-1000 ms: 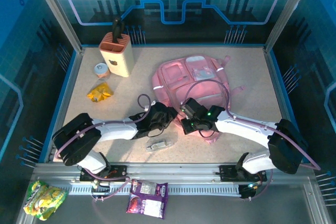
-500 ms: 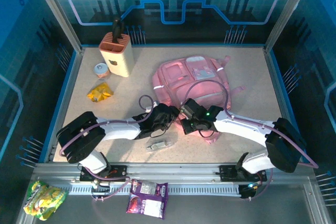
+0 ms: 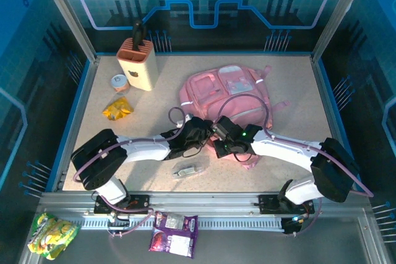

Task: Pack the student bag
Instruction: Zip the student bag at the center of the table.

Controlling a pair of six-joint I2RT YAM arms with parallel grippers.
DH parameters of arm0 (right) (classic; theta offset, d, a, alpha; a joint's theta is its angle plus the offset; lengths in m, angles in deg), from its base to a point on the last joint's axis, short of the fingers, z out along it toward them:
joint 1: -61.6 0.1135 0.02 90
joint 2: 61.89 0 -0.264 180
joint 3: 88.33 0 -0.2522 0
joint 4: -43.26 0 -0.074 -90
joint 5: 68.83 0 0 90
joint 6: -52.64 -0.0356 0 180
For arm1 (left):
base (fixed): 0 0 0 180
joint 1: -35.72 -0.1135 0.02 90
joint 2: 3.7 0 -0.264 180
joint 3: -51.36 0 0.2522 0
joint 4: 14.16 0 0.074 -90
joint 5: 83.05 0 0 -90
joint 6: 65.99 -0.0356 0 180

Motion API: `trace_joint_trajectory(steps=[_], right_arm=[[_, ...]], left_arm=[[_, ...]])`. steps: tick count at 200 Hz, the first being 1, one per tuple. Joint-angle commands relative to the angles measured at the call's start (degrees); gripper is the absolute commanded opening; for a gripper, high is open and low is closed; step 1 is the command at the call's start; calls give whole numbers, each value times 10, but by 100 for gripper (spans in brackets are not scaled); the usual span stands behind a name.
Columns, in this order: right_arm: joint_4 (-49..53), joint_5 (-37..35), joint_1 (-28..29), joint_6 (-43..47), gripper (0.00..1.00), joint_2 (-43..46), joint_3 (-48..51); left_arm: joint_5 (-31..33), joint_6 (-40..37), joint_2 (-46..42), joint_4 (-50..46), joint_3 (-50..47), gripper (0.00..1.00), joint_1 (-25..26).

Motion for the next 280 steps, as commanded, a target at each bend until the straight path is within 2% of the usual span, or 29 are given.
trace_joint_trajectory(steps=[1, 30, 49, 130, 171, 201, 218, 238, 280], right_arm=[[-17, -8, 2, 9, 0, -6, -4], [29, -63, -3, -23, 0, -6, -12], [48, -73, -10, -29, 0, 2, -13], [122, -86, -50, -36, 0, 73, 25], [112, -47, -118, -15, 0, 113, 41], [98, -10, -110, 6, 0, 90, 18], [70, 7, -85, 7, 0, 77, 15], [52, 23, -73, 5, 0, 64, 7], [46, 15, -72, 6, 0, 51, 12]], left_arm=[[18, -16, 6, -21, 40, 36, 5], [48, -27, -3, -38, 38, 15, 0], [50, -51, -4, -50, 41, 0, -15], [-41, -159, 9, -87, 90, 0, -109], [-76, -204, 33, -114, 132, 0, -139], [-120, -227, 52, -126, 161, 0, -164], [-117, -239, 50, -148, 174, 0, -166], [-126, -243, 33, -158, 167, 26, -165], [-129, -156, -38, -61, 44, 42, -140]])
